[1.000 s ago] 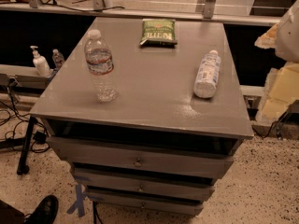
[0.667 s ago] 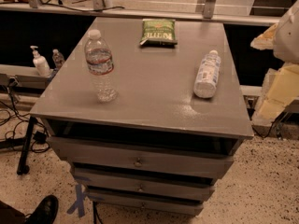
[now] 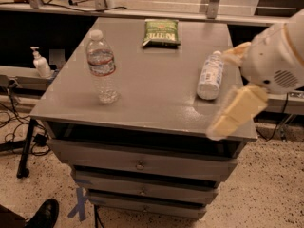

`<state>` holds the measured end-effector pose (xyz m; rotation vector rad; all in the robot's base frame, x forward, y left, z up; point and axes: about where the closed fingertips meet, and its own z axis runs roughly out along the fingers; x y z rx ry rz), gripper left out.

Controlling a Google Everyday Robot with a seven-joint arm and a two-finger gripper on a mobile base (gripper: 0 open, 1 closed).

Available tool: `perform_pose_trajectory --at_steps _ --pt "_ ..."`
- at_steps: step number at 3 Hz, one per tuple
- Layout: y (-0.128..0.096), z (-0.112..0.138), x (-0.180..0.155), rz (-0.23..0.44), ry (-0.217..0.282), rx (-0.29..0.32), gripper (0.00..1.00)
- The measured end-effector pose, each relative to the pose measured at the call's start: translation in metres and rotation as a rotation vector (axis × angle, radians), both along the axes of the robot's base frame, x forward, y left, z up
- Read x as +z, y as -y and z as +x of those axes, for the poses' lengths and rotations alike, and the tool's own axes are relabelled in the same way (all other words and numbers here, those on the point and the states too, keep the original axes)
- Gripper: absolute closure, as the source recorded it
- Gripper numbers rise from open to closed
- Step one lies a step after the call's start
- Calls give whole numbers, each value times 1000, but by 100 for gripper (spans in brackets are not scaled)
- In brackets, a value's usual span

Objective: Knock water bottle over

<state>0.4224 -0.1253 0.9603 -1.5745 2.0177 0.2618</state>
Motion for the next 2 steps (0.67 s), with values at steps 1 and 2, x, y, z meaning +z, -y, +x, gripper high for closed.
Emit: perform_pose_trajectory --at_steps 1,2 --pt "-48 2 -14 179 24 6 0" --pt "-90 12 -19 338 33 -11 0"
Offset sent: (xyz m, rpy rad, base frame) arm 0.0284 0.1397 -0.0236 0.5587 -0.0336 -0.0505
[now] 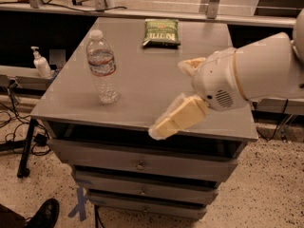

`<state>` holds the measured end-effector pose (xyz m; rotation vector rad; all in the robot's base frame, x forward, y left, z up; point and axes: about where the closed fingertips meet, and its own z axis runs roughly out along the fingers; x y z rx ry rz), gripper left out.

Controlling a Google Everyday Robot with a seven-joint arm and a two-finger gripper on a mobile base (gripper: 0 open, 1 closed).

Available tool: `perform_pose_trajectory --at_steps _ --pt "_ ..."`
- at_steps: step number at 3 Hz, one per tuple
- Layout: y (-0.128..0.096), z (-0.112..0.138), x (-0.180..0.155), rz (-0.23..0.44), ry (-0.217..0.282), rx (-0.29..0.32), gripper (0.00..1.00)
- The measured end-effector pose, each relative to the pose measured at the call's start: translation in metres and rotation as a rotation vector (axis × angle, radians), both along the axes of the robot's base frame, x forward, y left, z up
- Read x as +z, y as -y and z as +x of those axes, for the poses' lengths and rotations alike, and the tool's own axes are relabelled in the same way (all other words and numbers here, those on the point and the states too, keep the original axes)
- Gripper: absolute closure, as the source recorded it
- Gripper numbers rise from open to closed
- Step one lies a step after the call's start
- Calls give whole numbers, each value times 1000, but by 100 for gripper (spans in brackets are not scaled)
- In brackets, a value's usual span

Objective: Knock water bottle over

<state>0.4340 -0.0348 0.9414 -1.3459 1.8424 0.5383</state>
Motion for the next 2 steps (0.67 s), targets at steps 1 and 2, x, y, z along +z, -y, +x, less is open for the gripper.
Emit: perform_pose_trajectory --at_steps 1,2 --pt "-9 3 8 38 10 -13 0" --pt "-9 3 8 35 10 -11 0"
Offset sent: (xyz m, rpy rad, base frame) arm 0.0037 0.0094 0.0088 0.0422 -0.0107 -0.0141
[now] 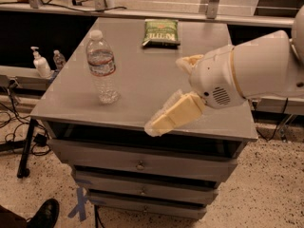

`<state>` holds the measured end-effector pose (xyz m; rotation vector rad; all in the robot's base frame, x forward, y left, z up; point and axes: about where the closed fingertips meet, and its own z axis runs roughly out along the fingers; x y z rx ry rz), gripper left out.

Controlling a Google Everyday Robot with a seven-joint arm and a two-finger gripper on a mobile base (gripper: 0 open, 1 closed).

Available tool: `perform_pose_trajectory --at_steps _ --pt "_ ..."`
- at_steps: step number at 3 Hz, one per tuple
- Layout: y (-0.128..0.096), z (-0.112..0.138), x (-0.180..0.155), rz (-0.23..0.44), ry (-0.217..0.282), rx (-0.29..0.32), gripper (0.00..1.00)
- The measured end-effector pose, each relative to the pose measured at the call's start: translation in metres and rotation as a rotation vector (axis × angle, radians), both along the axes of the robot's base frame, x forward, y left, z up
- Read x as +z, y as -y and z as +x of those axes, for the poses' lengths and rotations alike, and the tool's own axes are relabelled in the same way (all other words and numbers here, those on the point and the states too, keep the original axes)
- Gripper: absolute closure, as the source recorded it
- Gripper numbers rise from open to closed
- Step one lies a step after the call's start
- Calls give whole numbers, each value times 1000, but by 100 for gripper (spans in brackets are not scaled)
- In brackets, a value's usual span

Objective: Knock water bottle over

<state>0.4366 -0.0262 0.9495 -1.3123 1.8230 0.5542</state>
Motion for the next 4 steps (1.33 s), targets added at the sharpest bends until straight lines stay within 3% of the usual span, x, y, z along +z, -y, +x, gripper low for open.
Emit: perform_pose_trajectory --at_steps 1,4 --pt "-5 5 1 8 29 -27 0" --pt "-79 58 -20 154 106 -47 0"
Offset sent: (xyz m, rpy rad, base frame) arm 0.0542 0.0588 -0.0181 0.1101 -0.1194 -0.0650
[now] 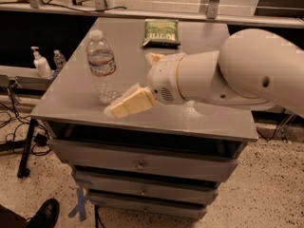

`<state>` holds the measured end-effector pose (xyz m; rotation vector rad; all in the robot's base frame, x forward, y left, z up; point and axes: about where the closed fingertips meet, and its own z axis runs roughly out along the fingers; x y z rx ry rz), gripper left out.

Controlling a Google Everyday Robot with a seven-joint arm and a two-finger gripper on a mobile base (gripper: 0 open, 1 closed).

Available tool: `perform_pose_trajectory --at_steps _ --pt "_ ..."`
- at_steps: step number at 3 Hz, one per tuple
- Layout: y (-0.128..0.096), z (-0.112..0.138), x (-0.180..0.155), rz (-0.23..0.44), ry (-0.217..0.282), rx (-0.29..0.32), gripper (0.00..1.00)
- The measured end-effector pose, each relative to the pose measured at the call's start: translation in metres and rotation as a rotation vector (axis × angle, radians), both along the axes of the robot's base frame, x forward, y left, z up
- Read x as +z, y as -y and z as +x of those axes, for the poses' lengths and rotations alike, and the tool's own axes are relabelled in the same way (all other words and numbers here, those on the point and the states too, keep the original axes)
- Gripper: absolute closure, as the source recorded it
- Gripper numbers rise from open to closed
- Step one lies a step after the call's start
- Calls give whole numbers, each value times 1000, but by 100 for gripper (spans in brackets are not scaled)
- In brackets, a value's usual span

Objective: Knock water bottle over

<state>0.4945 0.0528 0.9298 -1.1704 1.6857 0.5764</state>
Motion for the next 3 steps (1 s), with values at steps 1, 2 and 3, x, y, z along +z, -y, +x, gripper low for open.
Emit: perform_pose_trajectory --at_steps 1,2,3 --pt "-28 15 -9 48 19 9 0" --pt "-41 41 -16 72 55 -1 0" --pt "-54 62 -18 106 75 -11 0"
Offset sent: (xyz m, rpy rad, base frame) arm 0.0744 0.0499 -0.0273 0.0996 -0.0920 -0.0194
